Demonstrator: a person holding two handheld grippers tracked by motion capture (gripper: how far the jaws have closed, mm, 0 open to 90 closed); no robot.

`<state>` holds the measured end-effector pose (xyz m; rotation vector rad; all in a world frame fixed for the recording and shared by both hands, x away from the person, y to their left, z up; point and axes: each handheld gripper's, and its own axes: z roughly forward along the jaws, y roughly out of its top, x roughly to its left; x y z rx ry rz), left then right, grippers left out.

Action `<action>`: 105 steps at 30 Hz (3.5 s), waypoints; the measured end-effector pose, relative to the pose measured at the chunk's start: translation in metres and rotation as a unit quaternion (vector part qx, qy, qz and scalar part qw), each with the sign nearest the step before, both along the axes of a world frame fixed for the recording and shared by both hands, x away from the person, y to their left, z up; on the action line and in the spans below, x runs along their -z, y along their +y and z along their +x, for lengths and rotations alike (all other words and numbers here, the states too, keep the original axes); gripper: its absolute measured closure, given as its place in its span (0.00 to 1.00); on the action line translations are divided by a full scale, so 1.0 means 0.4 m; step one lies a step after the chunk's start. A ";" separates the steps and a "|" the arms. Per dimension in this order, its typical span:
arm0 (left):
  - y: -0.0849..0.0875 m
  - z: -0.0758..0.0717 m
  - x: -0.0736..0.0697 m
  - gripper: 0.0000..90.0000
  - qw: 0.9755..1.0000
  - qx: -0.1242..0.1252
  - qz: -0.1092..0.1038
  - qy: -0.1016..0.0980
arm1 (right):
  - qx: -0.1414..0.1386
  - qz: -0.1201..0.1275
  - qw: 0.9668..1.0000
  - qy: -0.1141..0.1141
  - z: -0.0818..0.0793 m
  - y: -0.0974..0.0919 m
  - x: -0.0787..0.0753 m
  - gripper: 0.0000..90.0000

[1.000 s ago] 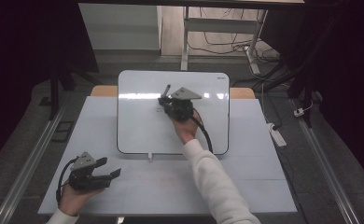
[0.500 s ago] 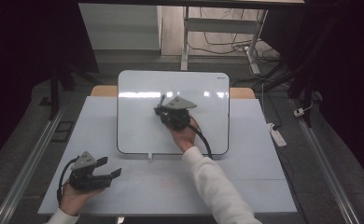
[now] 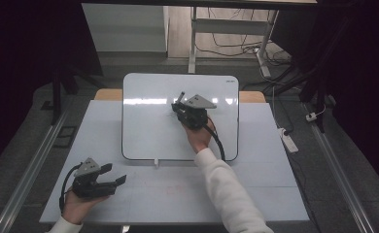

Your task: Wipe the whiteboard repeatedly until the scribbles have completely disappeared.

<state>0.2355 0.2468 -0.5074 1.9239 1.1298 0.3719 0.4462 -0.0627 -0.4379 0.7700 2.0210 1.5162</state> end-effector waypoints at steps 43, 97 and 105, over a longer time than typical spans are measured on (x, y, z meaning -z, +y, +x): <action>-0.004 0.008 0.004 0.29 1.000 0.003 0.003 0.003 | -0.017 -0.053 0.998 -0.025 -0.036 -0.022 0.020 0.86; -0.006 0.010 0.005 0.29 1.000 0.002 0.004 0.002 | -0.025 -0.054 0.998 -0.024 -0.037 -0.044 0.023 0.86; -0.008 0.011 0.005 0.29 1.000 0.003 0.003 0.003 | -0.029 -0.044 0.998 -0.022 -0.055 -0.042 0.041 0.86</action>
